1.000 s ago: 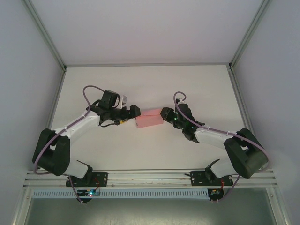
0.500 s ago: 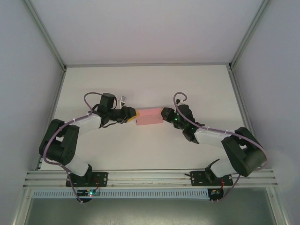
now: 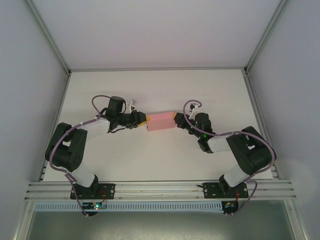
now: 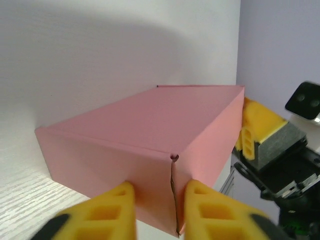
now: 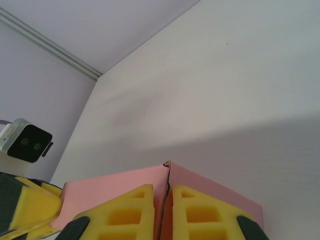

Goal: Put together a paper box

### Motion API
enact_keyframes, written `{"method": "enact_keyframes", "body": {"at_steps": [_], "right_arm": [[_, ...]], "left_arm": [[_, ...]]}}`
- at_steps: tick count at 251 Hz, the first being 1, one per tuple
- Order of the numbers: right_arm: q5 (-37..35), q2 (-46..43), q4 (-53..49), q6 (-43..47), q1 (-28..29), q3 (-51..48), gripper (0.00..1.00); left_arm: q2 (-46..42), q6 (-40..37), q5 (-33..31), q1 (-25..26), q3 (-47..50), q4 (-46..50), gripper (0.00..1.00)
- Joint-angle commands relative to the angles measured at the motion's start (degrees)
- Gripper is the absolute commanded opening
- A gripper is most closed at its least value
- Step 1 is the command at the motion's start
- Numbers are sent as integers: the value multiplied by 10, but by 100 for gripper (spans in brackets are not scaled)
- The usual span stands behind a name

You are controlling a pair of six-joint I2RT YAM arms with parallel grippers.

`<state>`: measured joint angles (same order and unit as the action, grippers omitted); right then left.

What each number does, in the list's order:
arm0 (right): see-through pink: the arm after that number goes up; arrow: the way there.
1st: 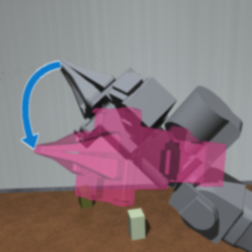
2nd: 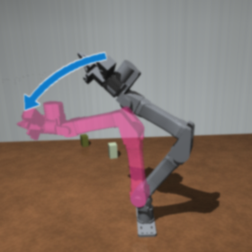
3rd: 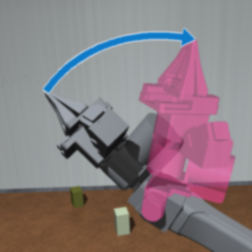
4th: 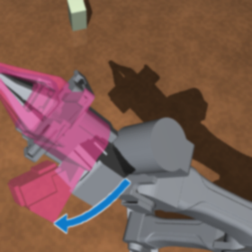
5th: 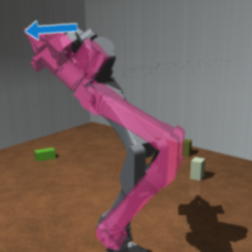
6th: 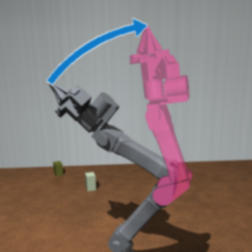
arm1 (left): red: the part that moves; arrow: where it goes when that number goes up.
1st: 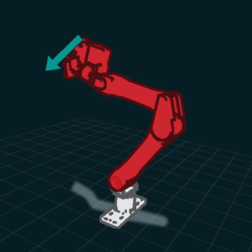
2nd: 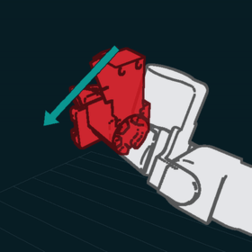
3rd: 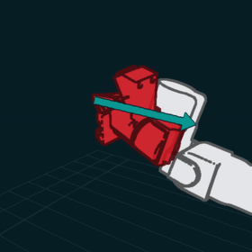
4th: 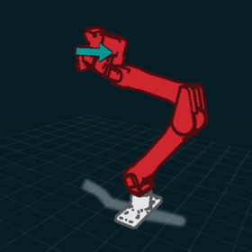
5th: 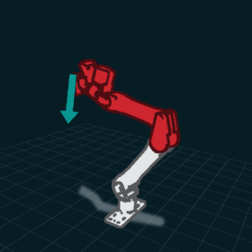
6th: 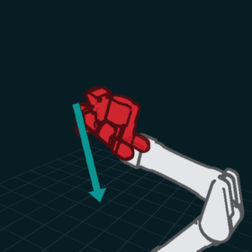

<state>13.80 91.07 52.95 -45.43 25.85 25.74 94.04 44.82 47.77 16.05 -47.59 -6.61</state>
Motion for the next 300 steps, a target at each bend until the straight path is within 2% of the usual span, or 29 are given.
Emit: {"method": "enact_keyframes", "body": {"at_steps": [1,17,41,51,60,77,97,100,101,102,104,108,118,136,154,163,180,194,211,232,265,300], "right_arm": [[75,4,-236,35,10,24,5],[59,-22,-304,47,11,59,12],[22,-55,-391,54,7,106,26],[15,-66,-406,59,7,122,39],[19,-73,-418,69,5,138,49],[28,-86,-437,104,1,174,58],[45,-95,-466,171,-3,218,72],[51,-96,-468,187,-4,224,78],[56,-96,-469,199,-4,228,84],[56,-96,-469,199,-4,228,84],[64,-97,-470,216,-5,233,94],[71,-98,-471,234,-5,238,98],[92,-101,-482,293,-5,253,98],[177,-100,-501,432,1,274,98],[210,-89,-593,590,24,315,98],[194,-79,-657,691,44,341,98],[104,-59,-719,833,88,368,98],[40,-32,-756,922,112,391,98],[4,8,-802,972,122,432,98],[-15,58,-856,1000,122,493,98],[-79,121,-871,1025,123,537,98],[-69,164,-914,1049,114,568,98]], "left_arm": [[32,-49,-56,6,-18,130,44],[32,-57,-62,6,-42,150,53],[28,-74,-69,6,-74,175,75],[23,-84,-72,6,-90,187,84],[16,-93,-79,6,-105,198,100],[-1,-117,-102,6,-138,230,100],[-34,-151,-169,7,-175,284,100],[-41,-156,-180,7,-181,293,100],[-43,-158,-184,7,-182,296,100],[-45,-160,-189,7,-183,298,100],[-49,-163,-198,7,-185,303,100],[-59,-168,-216,8,-189,312,100],[-84,-179,-270,7,-195,332,100],[-132,-186,-393,6,-194,366,100],[-172,-179,-535,6,-179,393,100],[-188,-180,-595,6,-167,401,100],[-210,-184,-666,6,-148,414,100],[-222,-187,-685,5,-136,421,100],[-232,-186,-681,5,-120,420,100],[-238,-191,-658,6,-103,410,100],[-238,-193,-640,5,-94,407,100],[-233,-199,-632,6,-90,414,100]]}}
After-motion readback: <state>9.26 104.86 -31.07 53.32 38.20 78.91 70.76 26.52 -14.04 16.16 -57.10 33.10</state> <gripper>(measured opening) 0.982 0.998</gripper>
